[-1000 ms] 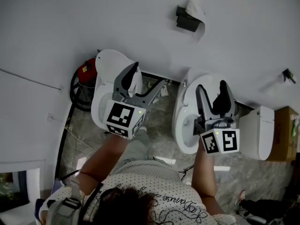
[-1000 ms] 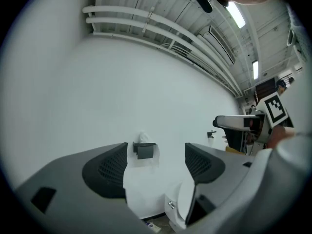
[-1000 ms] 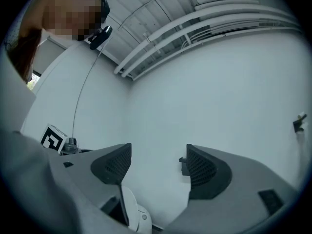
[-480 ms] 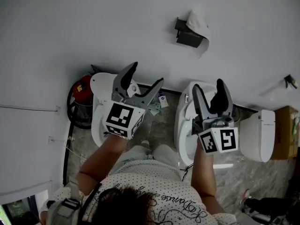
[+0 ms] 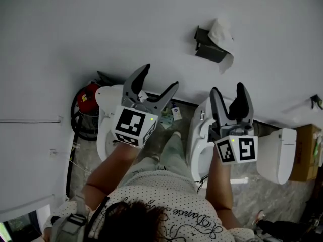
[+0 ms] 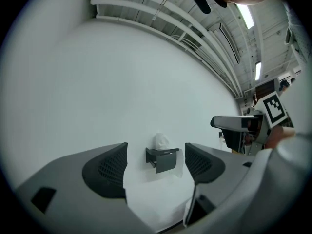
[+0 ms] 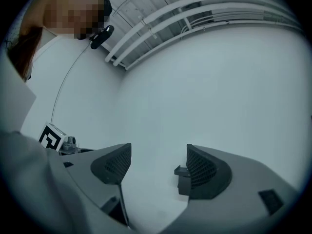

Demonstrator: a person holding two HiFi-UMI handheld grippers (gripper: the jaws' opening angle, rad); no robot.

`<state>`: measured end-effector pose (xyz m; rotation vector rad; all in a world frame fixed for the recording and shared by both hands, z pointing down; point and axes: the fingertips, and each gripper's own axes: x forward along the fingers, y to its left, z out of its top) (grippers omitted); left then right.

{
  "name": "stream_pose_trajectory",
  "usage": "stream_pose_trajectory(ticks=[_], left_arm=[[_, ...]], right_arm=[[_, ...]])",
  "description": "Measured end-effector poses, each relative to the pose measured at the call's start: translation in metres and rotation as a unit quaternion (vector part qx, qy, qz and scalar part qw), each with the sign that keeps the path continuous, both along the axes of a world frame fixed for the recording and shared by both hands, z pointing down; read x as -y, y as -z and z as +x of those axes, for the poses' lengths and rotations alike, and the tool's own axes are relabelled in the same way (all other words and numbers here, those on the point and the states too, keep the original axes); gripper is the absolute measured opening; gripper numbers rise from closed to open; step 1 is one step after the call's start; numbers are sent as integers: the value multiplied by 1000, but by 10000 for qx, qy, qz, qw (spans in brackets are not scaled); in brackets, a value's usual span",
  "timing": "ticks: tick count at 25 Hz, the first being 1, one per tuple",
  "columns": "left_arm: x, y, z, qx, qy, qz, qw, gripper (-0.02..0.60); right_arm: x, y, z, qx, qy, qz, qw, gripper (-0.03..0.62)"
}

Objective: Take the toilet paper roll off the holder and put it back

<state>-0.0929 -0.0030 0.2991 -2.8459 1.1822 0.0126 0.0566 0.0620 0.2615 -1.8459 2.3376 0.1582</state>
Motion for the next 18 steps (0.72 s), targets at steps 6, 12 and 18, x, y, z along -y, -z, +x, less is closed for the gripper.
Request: stream_pose_trajectory(ticks=[6, 12, 18], left_arm=[[50, 7, 16, -11, 222, 54, 9997, 353], [107, 14, 50, -56, 429, 93, 9990, 359], [151, 28, 81, -353, 646, 380, 9966, 362]], right_arm=[[59, 8, 23, -132, 146, 91, 9998, 351], [114, 14, 64, -218, 287, 123, 9993, 377], [157, 22, 101, -180, 569, 301, 9978, 400]])
